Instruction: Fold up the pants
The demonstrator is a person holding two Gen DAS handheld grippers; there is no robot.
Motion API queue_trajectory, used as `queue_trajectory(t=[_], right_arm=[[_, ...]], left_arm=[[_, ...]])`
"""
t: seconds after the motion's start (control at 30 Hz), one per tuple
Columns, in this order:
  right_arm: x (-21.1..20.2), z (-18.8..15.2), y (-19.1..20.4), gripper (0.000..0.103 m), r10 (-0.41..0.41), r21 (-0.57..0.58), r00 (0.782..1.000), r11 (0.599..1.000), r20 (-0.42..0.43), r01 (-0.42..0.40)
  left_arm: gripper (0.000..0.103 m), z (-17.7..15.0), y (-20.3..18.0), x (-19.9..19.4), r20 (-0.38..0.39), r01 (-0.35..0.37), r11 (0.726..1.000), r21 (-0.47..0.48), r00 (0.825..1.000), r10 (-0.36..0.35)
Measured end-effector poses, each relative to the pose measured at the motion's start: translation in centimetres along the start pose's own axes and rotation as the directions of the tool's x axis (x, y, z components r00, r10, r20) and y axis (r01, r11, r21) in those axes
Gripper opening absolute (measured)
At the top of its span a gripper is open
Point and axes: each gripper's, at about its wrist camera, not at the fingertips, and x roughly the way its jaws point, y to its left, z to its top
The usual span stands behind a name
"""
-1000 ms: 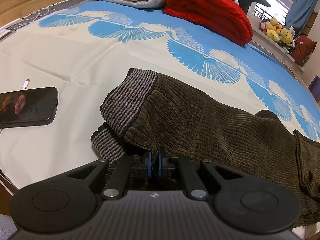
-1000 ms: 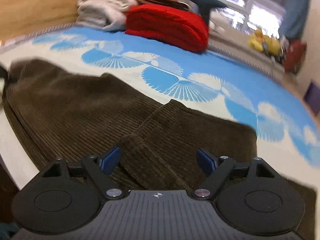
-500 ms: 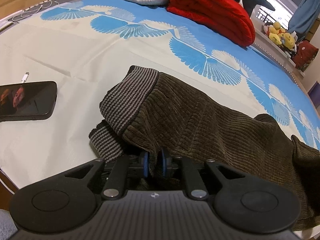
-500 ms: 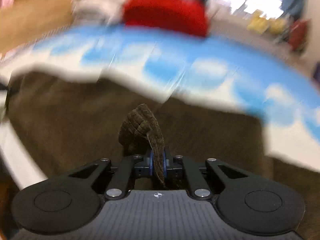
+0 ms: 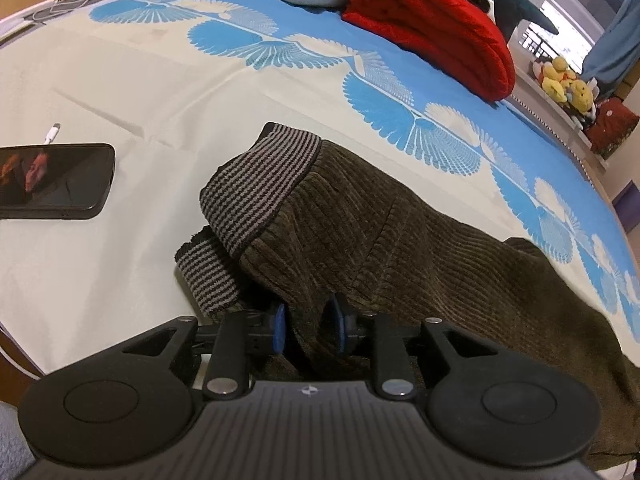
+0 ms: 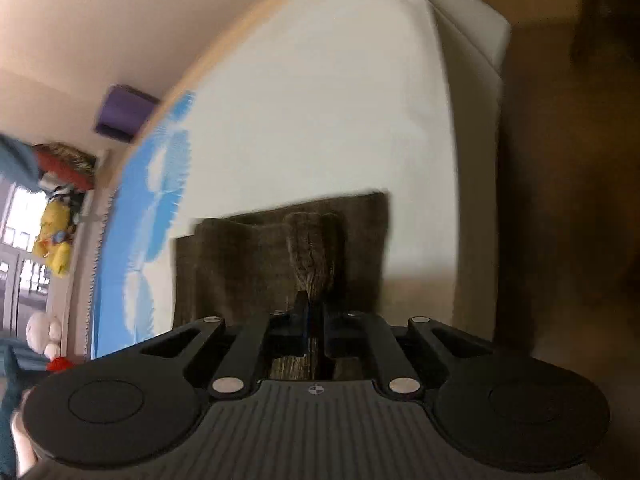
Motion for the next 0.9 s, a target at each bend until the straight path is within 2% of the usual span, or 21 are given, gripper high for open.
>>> queue_trajectory(t=[0.07, 0.13, 0.17, 0.33, 0.43, 0.53, 0.57, 0.6, 0.67, 0.7, 0.77, 0.8, 0.83, 0.87, 0.9], right_arm=[[-0.1, -0.4, 0.8, 0.006, -0.012, -0.061, 1.0, 0.998, 0.021, 0.013], [-1.1, -0.4, 1.1, 0.006, 0.047, -0.037, 0.998, 0.998, 0.05, -0.045], [-1.6, -0.3, 1.3, 0.006, 0.075, -0.039, 0.995, 0.997, 0.069, -0.073], [-4.4, 0.0, 3.4, 0.006, 0.137, -0.089, 0.975, 0.988, 0.172, -0.124], [-3.9, 0.1, 2.7, 0.006, 0.077, -0.088, 0.98, 0.994, 0.181, -0.061], [-1.2, 0.3, 0.9, 0.006, -0.076, -0.063, 0.993, 0.995, 0.088, 0.082], [-0.7, 0.5, 0.0, 0.006, -0.1, -0.027, 0.993, 0.994, 0.063, 0.102], [-0.7, 0.6, -0.5, 0.006, -0.082, 0.008, 0.995, 0.997, 0.058, 0.082], [-0.8, 0.7, -0.4, 0.008, -0.06, 0.001, 0.997, 0.998, 0.057, 0.06], [-0.9, 0.6, -0.1, 0.011, -0.079, -0.025, 0.994, 0.996, 0.069, 0.081], [-1.0, 0.3, 0.5, 0.029, -0.144, -0.079, 0.984, 0.985, 0.101, 0.152], [-1.5, 0.2, 0.8, 0.056, -0.189, -0.084, 0.973, 0.976, 0.133, 0.201], [-2.3, 0.0, 1.1, 0.069, -0.201, -0.079, 0.964, 0.973, 0.172, 0.217], [-3.1, -0.2, 1.3, 0.069, -0.179, -0.079, 0.963, 0.977, 0.203, 0.198], [-4.2, -0.6, 1.7, 0.069, -0.129, -0.095, 0.97, 0.984, 0.205, 0.151]], left_arm=[[0.025, -0.1, -0.4, -0.2, 0.011, 0.0, 1.0, 0.012, 1.0, 0.0], [0.019, -0.2, -0.6, -0.5, 0.029, -0.002, 1.0, 0.015, 1.0, 0.002], [0.012, -0.2, -0.5, -0.7, 0.039, -0.003, 1.0, 0.012, 0.999, 0.003], [0.008, 0.2, 0.2, -2.0, 0.061, 0.046, 0.999, -0.006, 0.997, -0.045], [0.008, 0.1, 0.6, -2.8, 0.058, 0.073, 0.997, -0.002, 0.996, -0.072], [0.004, 0.2, 1.3, -2.9, 0.037, 0.077, 0.997, -0.015, 0.996, -0.076], [0.004, 0.2, 1.6, -2.9, 0.032, 0.081, 0.997, -0.018, 0.996, -0.08], [0.004, 0.2, 1.8, -2.8, 0.026, 0.081, 0.997, -0.019, 0.996, -0.081], [0.005, 0.3, 1.9, -2.4, 0.008, 0.071, 0.997, -0.015, 0.997, -0.071], [0.008, 0.2, 1.9, -2.2, 0.001, 0.069, 0.998, -0.013, 0.998, -0.069], [0.015, 0.2, 1.7, -2.5, 0.018, 0.061, 0.998, -0.004, 0.998, -0.061], [0.028, 0.2, 1.6, -2.7, 0.033, 0.064, 0.998, 0.003, 0.997, -0.064], [0.04, 0.2, 1.6, -3.0, 0.041, 0.087, 0.996, 0.01, 0.995, -0.087], [0.066, 0.2, 1.5, -3.4, 0.046, 0.116, 0.993, 0.015, 0.992, -0.116], [0.076, 0.1, 1.2, -4.0, 0.065, 0.146, 0.989, 0.022, 0.987, -0.147]])
